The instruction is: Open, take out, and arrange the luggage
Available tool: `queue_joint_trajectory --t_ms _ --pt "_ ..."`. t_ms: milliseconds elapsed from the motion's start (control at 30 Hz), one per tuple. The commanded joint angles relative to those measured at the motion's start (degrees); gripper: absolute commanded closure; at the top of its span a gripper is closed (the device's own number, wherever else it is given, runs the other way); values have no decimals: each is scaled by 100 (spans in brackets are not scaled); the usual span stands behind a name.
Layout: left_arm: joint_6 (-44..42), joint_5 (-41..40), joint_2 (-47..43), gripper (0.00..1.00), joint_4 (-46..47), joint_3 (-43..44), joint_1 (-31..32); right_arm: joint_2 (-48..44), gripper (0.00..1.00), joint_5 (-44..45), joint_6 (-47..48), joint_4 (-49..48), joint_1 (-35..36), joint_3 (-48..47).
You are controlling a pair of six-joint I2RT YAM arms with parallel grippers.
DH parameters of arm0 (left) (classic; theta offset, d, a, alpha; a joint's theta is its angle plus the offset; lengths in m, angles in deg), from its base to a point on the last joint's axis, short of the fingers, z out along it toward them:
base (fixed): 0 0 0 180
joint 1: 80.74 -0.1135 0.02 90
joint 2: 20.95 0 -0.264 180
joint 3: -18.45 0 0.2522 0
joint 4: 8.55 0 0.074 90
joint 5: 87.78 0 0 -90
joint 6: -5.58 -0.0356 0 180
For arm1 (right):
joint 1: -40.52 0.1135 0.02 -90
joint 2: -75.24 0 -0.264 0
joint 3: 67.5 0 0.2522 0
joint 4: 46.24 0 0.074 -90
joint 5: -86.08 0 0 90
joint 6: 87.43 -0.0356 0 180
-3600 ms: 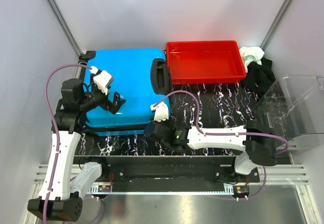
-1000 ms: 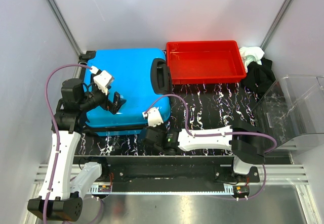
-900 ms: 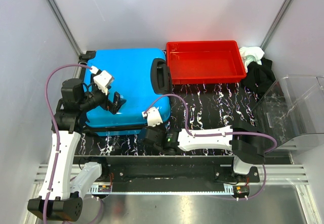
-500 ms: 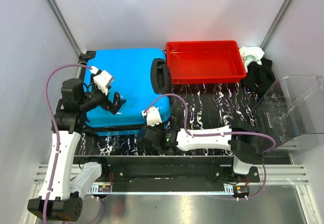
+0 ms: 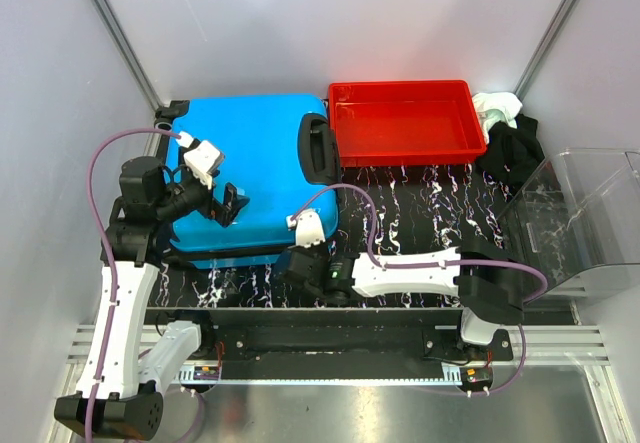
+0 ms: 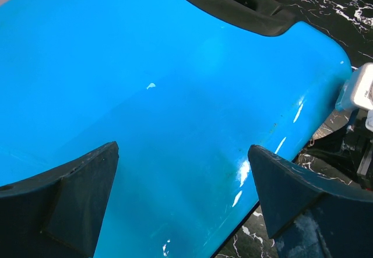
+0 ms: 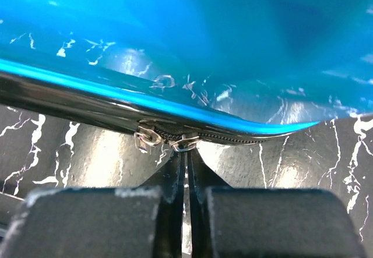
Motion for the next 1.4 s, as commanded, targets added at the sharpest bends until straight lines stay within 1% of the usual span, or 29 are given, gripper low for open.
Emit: queue_joint_trajectory --t_ms 0,100,233,300,367,400,433,467,500,533,567,600,633,667,733,800,867,900,933,1000,1033,1067,1133,1167,1233,1267,1300,1333,1367 --pt "83 345 -75 2 228 -5 31 -539 100 358 71 -741 -272 141" --pt "153 424 -49 5 254 4 110 -811 100 120 291 -977 -299 465" --pt "259 135 109 7 412 30 496 -1058 100 -12 617 -1347 -360 853" --pt "285 -145 215 8 465 74 821 -1163 100 -205 958 -1777 -422 1090" --pt "276 -427 399 8 509 162 1321 -1216 100 -311 1109 -2215 -492 1362" --pt "207 -759 469 8 518 188 1514 -1260 100 -355 1205 -2366 -527 1433" --pt "163 -945 566 7 527 241 1908 -1278 100 -373 1276 -2463 -545 1503" --pt "66 -1269 758 7 527 354 2112 -1296 100 -373 1459 -2734 -545 1678" --pt "22 -1429 891 7 527 434 2288 -1331 100 -364 1522 -2832 -545 1749" --pt "-5 -1570 1014 7 509 513 2612 -1366 100 -355 1575 -2946 -553 1828" --pt "-48 -1815 1285 7 501 723 2754 -1384 100 -390 1680 -3278 -562 2056" --pt "-58 -1939 1418 6 501 829 2877 -1418 100 -417 1716 -3464 -588 2180" --pt "-58 -2053 1559 6 501 961 3079 -1436 100 -434 1734 -3849 -597 2303" --pt "-75 -2272 1865 6 492 1084 3185 -1454 100 -478 1795 -4044 -597 2513" --pt "-101 -2405 2165 7 448 1453 3448 -1445 100 -566 1935 -4570 -597 2681" --pt "-154 -2441 2526 8 378 1830 3633 -1366 100 -601 2076 -4670 -598 2752" --pt "-163 -2380 2728 8 369 2068 3678 -1253 100 -645 2181 -4644 -606 2682" --pt "-111 -2406 2990 8 369 2330 3678 -1208 100 -645 2217 -4644 -598 2673" --pt "-15 -2476 3132 8 369 2516 3678 -1182 100 -637 2208 -4670 -597 2664" --pt "617 -2905 3649 8 308 2876 3678 -1129 100 -610 2226 -4696 -598 2673" --pt "898 -3098 3852 10 272 3270 3678 -1120 100 -532 2235 -4696 -597 2673" --pt "1466 -3413 3993 14 246 3439 3678 -1085 100 -479 2209 -4679 -597 2673" --pt "1944 -3757 4431 19 132 3938 3705 -1059 100 -304 2147 -4513 -597 2612" --pt "2512 -4107 4573 19 79 4116 3731 -1015 100 -259 2112 -4460 -597 2585" --pt "2789 -4330 5107 20 -193 4485 3827 -962 100 -223 2077 -4433 -606 2559" --pt "2999 -4679 5328 20 -333 4948 3871 -910 100 -223 2068 -4424 -606 2550" --pt "3097 -4856 5531 22 -691 5170 3941 -883 100 -223 2068 -4424 -606 2533" --pt "3193 -5049 5863 24 -869 5381 3968 -848 100 -206 2050 -4380 -606 2489" --pt "3386 -5356 5980 26 -1018 5600 3994 -804 100 -215 2024 -4363 -606 2471"
